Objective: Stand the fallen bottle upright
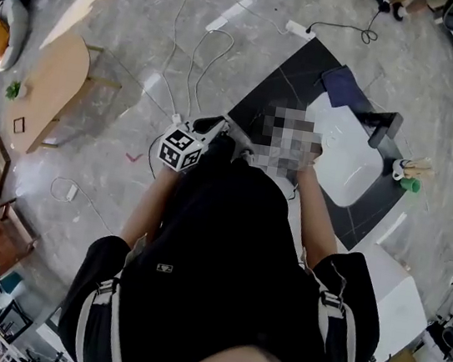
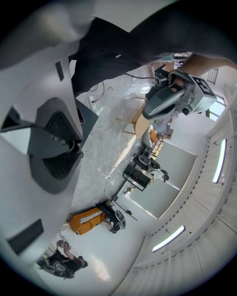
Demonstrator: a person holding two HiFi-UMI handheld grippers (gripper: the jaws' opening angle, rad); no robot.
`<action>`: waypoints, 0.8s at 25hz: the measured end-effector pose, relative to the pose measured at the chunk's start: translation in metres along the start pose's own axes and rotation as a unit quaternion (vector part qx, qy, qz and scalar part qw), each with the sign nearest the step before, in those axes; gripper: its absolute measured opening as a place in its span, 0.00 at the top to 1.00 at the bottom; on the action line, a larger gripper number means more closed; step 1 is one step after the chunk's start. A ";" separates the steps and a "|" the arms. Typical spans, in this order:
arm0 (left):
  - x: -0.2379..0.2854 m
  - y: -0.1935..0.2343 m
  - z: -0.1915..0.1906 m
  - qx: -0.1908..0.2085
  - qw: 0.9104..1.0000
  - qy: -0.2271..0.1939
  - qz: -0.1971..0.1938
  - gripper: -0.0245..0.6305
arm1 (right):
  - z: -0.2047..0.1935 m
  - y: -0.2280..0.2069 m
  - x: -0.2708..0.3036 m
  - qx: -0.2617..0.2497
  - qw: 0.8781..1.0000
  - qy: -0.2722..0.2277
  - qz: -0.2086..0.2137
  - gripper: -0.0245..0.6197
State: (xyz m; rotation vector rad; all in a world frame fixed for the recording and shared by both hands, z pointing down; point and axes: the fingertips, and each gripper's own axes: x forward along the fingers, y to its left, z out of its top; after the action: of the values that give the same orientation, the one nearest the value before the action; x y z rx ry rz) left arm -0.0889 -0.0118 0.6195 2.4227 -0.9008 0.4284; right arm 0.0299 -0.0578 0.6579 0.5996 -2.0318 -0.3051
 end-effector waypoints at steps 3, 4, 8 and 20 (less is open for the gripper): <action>-0.004 -0.010 -0.008 -0.001 1.000 -0.001 0.000 0.93 | 0.003 0.010 -0.007 -0.001 1.000 -0.007 -0.001 0.74; -0.005 -0.013 -0.012 -0.003 1.000 -0.001 -0.001 0.93 | 0.004 0.014 -0.009 -0.001 1.000 -0.009 -0.001 0.74; -0.007 -0.023 -0.023 -0.002 1.000 0.002 -0.002 0.93 | 0.007 0.027 -0.014 -0.012 1.000 -0.016 0.000 0.74; -0.014 -0.033 -0.025 0.006 1.000 -0.001 -0.001 0.93 | 0.013 0.048 -0.022 -0.002 0.999 -0.032 0.008 0.74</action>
State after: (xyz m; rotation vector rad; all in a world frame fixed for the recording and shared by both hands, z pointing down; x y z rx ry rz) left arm -0.0796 0.0308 0.6221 2.4341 -0.8990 0.4328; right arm 0.0139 -0.0063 0.6565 0.5778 -2.0945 -0.3236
